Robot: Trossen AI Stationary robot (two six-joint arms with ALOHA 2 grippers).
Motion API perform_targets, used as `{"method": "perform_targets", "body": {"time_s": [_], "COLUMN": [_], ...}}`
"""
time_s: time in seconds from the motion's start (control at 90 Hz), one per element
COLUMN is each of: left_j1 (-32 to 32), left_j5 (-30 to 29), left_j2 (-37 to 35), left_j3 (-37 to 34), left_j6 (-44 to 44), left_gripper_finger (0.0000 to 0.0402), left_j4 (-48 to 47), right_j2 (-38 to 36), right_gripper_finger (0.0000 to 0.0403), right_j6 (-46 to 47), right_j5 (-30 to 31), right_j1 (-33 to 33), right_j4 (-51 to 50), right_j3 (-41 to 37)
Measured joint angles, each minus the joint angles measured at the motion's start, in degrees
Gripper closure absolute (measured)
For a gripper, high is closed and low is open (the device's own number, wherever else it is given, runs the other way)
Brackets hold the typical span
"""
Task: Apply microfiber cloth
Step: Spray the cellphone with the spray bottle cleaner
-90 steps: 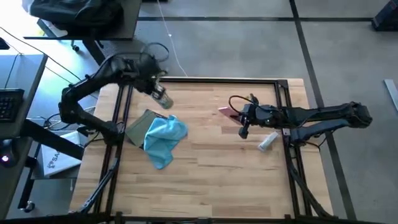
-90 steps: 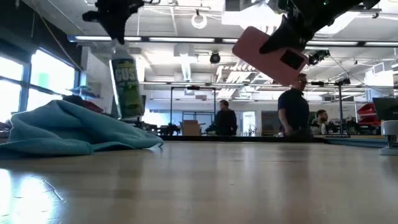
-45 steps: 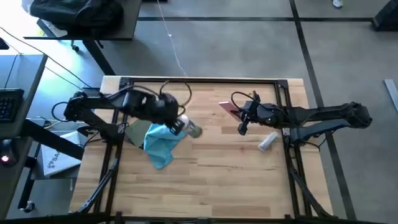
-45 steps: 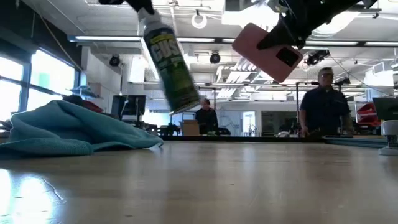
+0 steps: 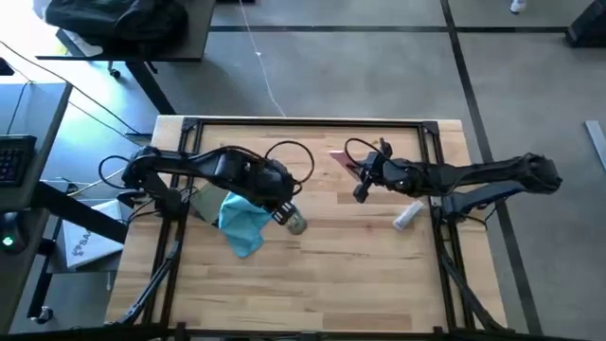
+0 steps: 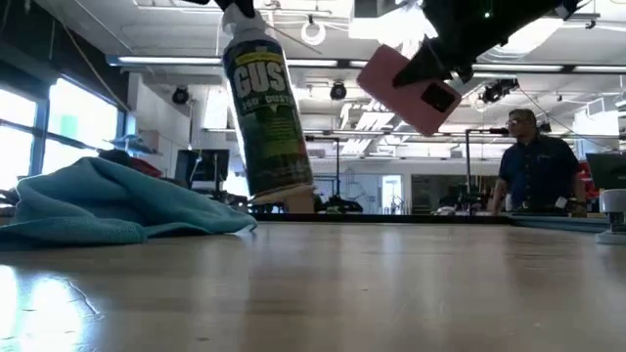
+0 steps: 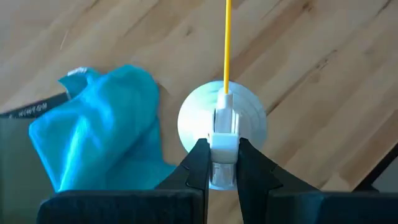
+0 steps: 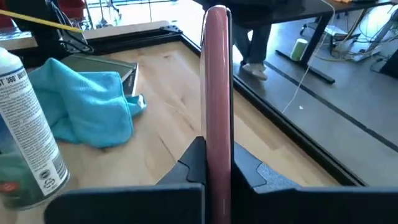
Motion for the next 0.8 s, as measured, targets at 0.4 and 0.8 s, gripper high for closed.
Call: {"method": "perform_targets", "body": {"time_s": [0.4, 0.8], "left_j1": [-2.95, -2.98], "left_j5": [2.26, 4.64], "left_j2": [6.46, 7.36], "left_j3": [2.08, 2.34], "left_j6": [-8.03, -7.23], "left_gripper_finger": [0.0371, 0.0333], "left_j4": [-3.95, -3.60], "right_j2": [10.86, 17.17], "right_gripper_finger": [0.0402, 0.0402], "right_j6": [-7.83, -12.95], "right_j5": [5.12, 3.76], "right_j1": [2.52, 1.77], "right_j4": [18.57, 27.59], "right_j3": [-0.04, -0.04]}}
